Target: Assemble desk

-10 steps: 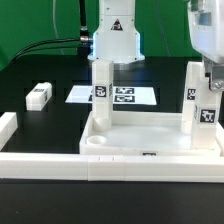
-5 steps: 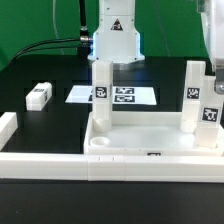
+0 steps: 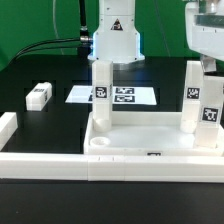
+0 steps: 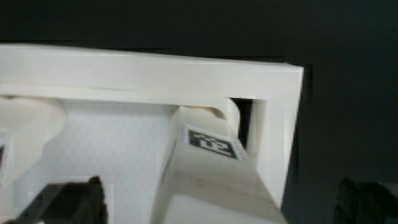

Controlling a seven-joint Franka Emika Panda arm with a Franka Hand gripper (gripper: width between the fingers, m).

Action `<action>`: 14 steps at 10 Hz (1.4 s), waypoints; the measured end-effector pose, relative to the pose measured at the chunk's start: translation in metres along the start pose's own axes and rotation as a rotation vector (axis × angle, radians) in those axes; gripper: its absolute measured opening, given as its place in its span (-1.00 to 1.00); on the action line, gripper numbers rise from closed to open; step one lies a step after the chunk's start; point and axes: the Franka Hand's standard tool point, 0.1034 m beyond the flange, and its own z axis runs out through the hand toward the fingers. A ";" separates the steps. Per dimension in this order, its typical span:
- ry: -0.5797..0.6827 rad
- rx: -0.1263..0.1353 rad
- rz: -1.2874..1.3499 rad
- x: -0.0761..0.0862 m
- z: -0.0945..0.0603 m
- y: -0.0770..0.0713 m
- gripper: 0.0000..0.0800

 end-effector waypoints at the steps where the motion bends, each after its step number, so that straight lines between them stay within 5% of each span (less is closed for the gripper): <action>1: 0.015 -0.013 -0.180 0.001 -0.002 -0.001 0.62; 10: 0.049 -0.042 -0.935 0.007 -0.004 -0.004 0.62; 12: 0.049 -0.042 -0.932 0.007 -0.004 -0.004 -0.05; 13: 0.050 -0.043 -0.930 0.008 -0.005 -0.004 -0.05; 14: 0.050 -0.043 -0.930 0.008 -0.005 -0.004 -0.28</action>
Offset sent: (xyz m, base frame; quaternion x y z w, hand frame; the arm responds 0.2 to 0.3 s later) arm 0.0077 0.0025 0.0018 -0.0173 0.0131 -0.3017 0.9532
